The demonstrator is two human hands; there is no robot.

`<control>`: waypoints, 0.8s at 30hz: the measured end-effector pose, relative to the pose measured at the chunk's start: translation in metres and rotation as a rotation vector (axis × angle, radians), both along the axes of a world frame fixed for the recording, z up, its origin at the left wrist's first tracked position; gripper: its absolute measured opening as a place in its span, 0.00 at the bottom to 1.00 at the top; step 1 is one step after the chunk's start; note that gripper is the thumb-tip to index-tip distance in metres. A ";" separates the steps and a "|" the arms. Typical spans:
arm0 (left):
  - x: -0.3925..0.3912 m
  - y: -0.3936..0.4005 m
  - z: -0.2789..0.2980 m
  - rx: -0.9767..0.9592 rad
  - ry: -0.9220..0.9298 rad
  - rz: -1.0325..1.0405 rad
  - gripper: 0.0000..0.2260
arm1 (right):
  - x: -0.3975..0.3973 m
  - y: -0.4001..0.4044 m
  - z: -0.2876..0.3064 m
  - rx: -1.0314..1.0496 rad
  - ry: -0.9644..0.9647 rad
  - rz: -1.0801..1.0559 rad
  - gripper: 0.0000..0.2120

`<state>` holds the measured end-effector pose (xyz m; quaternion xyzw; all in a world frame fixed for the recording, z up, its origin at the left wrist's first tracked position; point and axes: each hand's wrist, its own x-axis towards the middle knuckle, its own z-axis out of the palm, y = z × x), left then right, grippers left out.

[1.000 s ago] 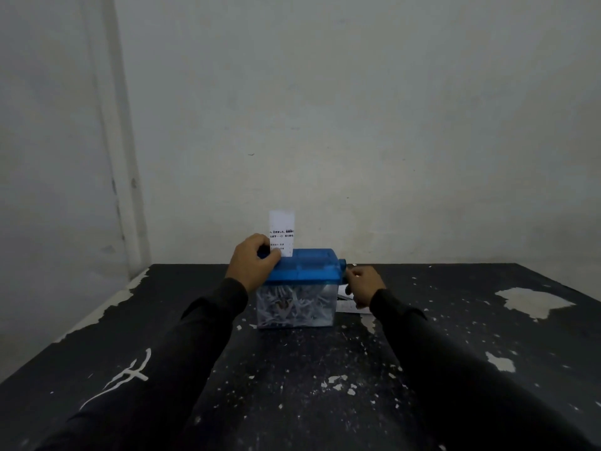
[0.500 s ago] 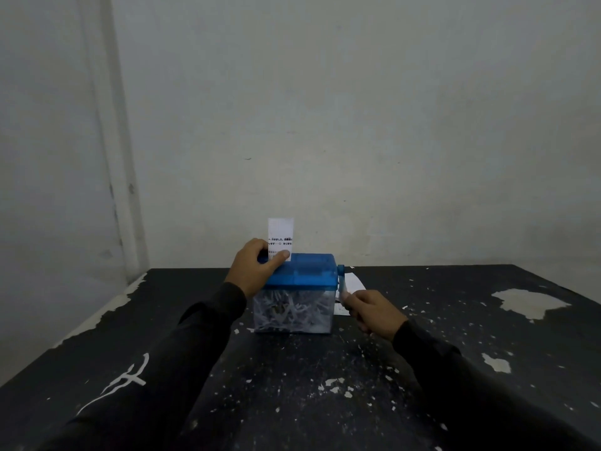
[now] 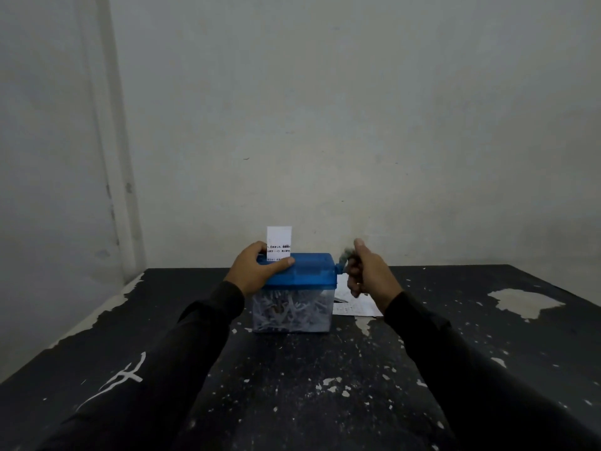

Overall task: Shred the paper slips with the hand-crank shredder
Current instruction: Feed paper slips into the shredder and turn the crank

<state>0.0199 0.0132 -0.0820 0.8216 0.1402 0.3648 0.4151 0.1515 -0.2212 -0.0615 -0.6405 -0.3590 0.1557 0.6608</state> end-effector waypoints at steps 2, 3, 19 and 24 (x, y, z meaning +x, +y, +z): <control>-0.001 0.001 0.001 -0.004 -0.002 -0.014 0.34 | 0.010 0.011 0.013 -0.015 -0.007 -0.011 0.21; -0.001 0.001 0.001 -0.008 -0.001 -0.019 0.34 | 0.018 0.016 0.017 -0.046 -0.052 -0.042 0.21; -0.003 -0.009 0.002 -0.064 0.005 -0.050 0.26 | 0.015 0.027 -0.075 -0.306 -0.261 -0.345 0.26; -0.005 -0.008 0.005 -0.011 0.029 -0.028 0.34 | -0.013 0.004 -0.041 0.043 -0.136 -0.233 0.21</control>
